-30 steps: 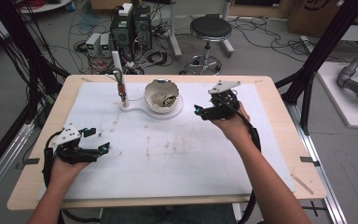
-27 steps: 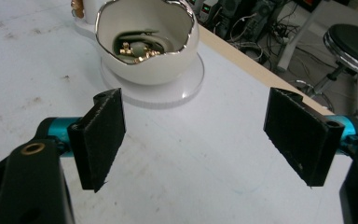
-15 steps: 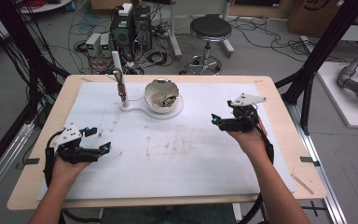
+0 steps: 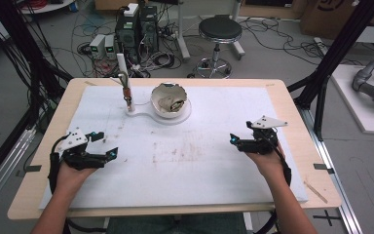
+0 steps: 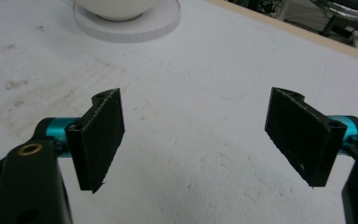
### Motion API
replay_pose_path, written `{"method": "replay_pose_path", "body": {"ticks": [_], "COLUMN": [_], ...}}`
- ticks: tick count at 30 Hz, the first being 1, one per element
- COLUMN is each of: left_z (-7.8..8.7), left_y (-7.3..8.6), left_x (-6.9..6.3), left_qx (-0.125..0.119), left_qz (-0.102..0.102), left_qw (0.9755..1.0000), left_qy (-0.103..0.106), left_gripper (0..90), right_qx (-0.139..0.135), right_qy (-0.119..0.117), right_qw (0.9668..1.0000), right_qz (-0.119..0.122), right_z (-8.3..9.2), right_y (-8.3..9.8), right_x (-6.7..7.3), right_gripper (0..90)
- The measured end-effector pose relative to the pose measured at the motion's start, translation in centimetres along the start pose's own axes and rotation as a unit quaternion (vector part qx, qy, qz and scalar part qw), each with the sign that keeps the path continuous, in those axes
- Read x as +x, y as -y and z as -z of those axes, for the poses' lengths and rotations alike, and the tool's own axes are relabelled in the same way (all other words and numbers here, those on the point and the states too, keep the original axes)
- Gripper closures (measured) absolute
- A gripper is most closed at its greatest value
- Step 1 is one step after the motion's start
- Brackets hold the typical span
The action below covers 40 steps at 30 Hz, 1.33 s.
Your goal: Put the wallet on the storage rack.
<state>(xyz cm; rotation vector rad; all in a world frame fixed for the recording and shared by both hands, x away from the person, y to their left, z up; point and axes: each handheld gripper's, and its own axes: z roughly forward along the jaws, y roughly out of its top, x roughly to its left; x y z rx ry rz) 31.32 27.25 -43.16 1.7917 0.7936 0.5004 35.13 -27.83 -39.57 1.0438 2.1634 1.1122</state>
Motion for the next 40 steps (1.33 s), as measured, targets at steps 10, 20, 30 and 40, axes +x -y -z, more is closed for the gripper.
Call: {"method": "replay_pose_path", "body": {"ticks": [10, 20, 30, 40], "left_z": [-0.6, -1.1, -1.2, -1.4], "left_y": [-0.3, -0.3, -0.3, -0.3], "left_x": [-0.1, -0.1, -0.4, -0.3], "left_qx": [0.002, 0.005, 0.006, 0.012], "left_qz": [-0.003, -0.006, -0.008, -0.008], "left_qw": [1.0, 0.9999, 0.9998, 0.9998], "left_qy": [0.005, 0.01, 0.015, 0.011], "left_gripper": [14.9, 15.0, 15.0, 14.9], "right_qx": [0.006, 0.009, 0.013, 0.022], "right_qy": [0.009, 0.018, 0.022, 0.017], "right_qw": [0.9998, 0.9997, 0.9996, 0.9996], "right_qz": [-0.016, -0.015, -0.016, -0.011], "right_z": [-0.1, 0.4, 0.6, 0.3], "right_y": [1.7, 2.1, 2.4, 2.5], "right_x": [-0.8, -1.1, -1.4, -1.3], "right_gripper": [20.1, 20.1, 20.2, 20.1]}}
